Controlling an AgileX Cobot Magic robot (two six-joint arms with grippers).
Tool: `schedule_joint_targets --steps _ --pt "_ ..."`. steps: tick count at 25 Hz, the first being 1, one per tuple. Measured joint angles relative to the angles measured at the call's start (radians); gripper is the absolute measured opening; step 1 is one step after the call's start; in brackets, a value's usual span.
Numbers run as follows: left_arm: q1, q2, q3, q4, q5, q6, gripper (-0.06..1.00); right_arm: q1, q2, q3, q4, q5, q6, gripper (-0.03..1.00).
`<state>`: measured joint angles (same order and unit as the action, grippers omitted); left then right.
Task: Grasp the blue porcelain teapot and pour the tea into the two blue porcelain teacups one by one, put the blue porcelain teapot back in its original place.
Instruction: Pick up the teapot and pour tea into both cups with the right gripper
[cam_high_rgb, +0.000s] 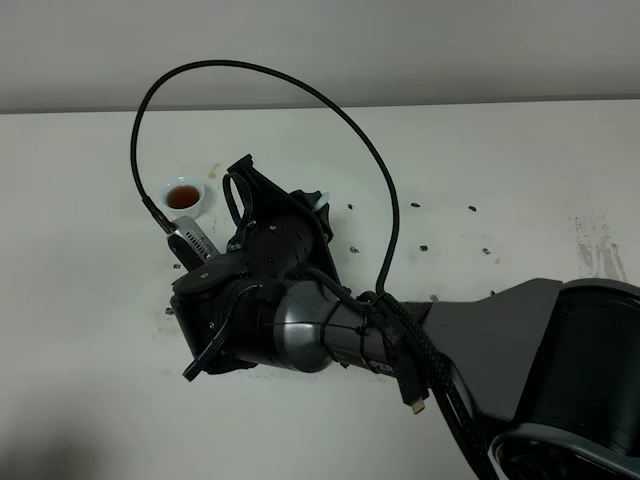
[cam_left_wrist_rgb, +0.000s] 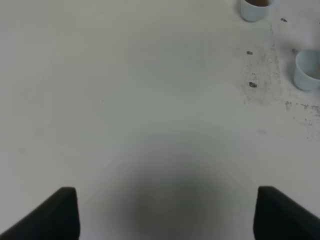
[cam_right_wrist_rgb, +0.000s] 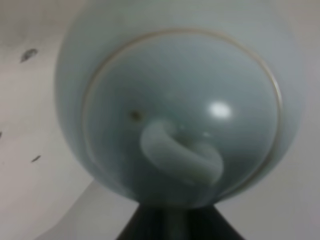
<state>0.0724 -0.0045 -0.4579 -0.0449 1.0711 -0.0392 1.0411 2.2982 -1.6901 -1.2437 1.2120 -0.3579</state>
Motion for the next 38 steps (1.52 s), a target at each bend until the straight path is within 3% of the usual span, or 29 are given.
schedule_joint_targets --steps 27,38 --pt "0.000 0.000 0.000 0.000 0.000 0.000 0.68 0.019 0.018 0.001 -0.034 -0.003 0.069 0.06" --pt "0.000 0.000 0.000 0.000 0.000 0.000 0.68 0.019 0.018 0.053 -0.097 -0.004 0.089 0.06"
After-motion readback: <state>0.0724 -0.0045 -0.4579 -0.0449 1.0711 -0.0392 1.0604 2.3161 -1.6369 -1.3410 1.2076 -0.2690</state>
